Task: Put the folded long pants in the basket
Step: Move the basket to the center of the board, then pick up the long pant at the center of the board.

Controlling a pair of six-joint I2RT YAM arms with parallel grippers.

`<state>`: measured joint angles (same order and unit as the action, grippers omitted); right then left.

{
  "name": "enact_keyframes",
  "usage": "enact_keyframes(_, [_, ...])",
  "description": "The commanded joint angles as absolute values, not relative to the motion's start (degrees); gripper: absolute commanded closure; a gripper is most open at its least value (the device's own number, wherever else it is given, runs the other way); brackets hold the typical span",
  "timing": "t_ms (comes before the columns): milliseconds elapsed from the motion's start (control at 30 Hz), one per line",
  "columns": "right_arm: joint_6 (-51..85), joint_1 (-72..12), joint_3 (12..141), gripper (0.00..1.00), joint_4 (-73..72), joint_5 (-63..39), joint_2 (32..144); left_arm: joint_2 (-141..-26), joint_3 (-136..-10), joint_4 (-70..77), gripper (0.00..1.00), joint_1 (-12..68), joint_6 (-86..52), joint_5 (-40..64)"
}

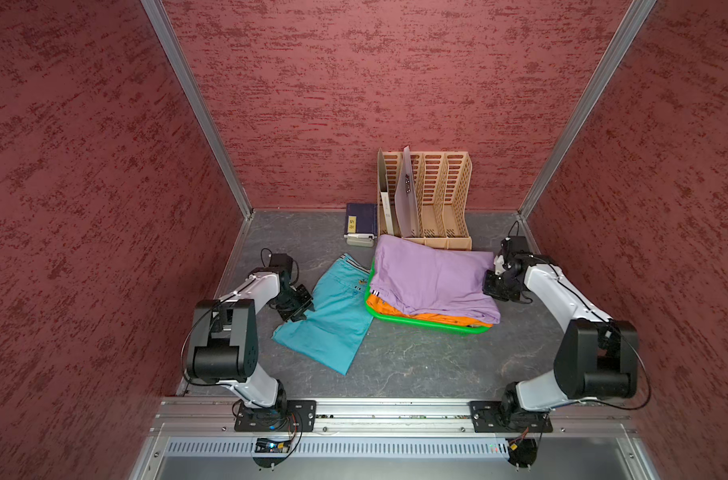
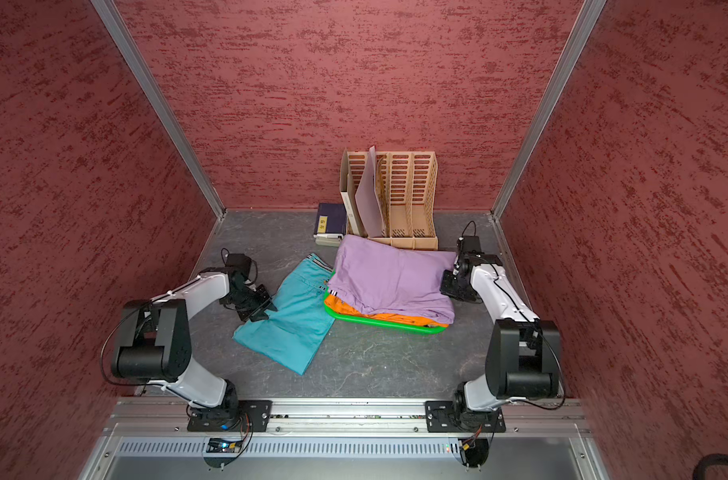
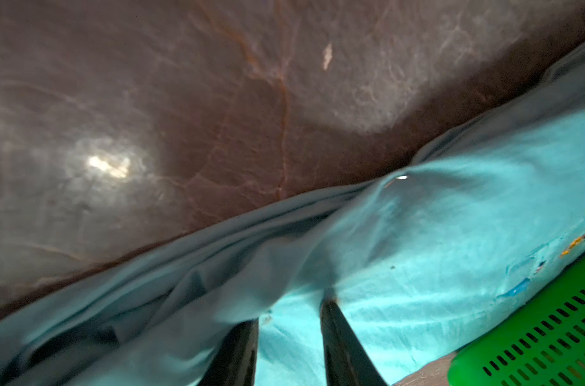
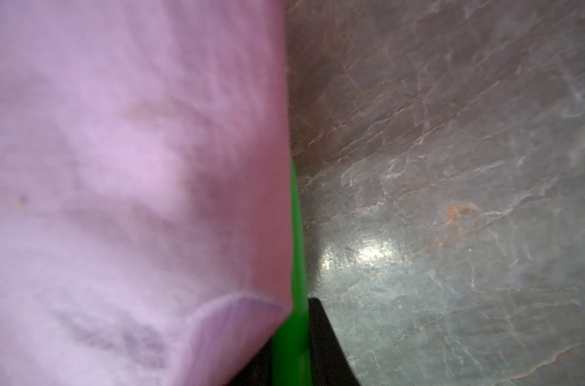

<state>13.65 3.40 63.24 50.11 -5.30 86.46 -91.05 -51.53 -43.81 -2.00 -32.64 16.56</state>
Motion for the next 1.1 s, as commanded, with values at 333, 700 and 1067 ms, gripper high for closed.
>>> enact_keyframes(333, [19.8,9.8,68.3,0.69,46.9,7.1,84.3,-87.4,-49.6,-44.0,0.59,-3.1,-33.0,11.2])
enact_keyframes(700, [25.8,8.5,69.4,0.34,50.7,-2.6,69.3,-75.8,-53.9,-36.9,0.27,0.6,-28.8,18.6])
enact_keyframes(1067, [43.0,-41.2,63.7,0.39,43.0,2.4,65.0,-92.8,-58.4,-40.6,0.26,-3.8,-31.0,15.6])
